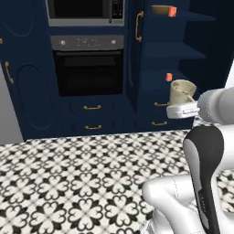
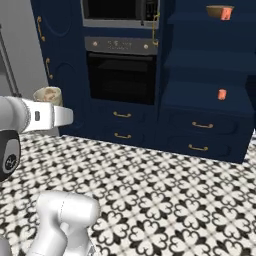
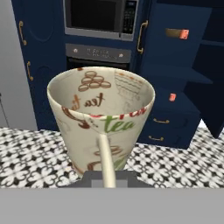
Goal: Gather all objects into one cabinet and sort the glasses and bowls to opposite sides.
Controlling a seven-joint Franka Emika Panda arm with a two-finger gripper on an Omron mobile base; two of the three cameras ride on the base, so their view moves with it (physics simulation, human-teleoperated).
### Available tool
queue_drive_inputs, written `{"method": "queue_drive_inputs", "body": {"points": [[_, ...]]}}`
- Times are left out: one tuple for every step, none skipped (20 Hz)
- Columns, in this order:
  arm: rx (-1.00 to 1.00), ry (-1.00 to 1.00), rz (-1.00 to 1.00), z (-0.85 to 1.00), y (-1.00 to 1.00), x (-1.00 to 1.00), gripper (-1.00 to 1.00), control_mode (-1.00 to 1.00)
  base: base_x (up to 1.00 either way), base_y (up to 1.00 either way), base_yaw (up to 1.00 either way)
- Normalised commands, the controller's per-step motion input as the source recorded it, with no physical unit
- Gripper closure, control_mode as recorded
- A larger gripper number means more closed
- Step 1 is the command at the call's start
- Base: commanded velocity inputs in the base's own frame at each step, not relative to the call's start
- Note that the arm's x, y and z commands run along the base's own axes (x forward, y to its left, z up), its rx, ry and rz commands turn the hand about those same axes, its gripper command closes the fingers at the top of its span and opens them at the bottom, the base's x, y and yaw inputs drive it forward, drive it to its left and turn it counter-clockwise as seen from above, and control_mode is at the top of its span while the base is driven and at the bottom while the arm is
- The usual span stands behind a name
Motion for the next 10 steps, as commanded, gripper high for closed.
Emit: {"method": "queue_drive_inputs", "body": {"points": [[0.00,0.00,0.00,0.00,0.00,0.00,1.00,1.00,0.66,-1.00,0.00],[0.00,0.00,0.00,0.00,0.00,0.00,1.00,1.00,0.64,-1.00,0.00],[0.00,0.00,0.00,0.00,0.00,0.00,1.00,1.00,0.62,-1.00,0.00],[0.00,0.00,0.00,0.00,0.00,0.00,1.00,1.00,0.61,-1.00,0.00],[0.00,0.00,0.00,0.00,0.00,0.00,1.00,1.00,0.58,-1.00,0.00],[0.00,0.00,0.00,0.00,0.00,0.00,1.00,1.00,0.54,-1.00,0.00],[0.00,0.00,0.00,0.00,0.00,0.00,1.00,1.00,0.50,-0.99,0.00],[0.00,0.00,0.00,0.00,0.00,0.00,1.00,1.00,0.44,-0.96,0.00],[0.00,0.00,0.00,0.00,0.00,0.00,1.00,1.00,0.44,-0.89,0.00],[0.00,0.00,0.00,0.00,0.00,0.00,1.00,1.00,0.39,-0.83,0.00]]}}
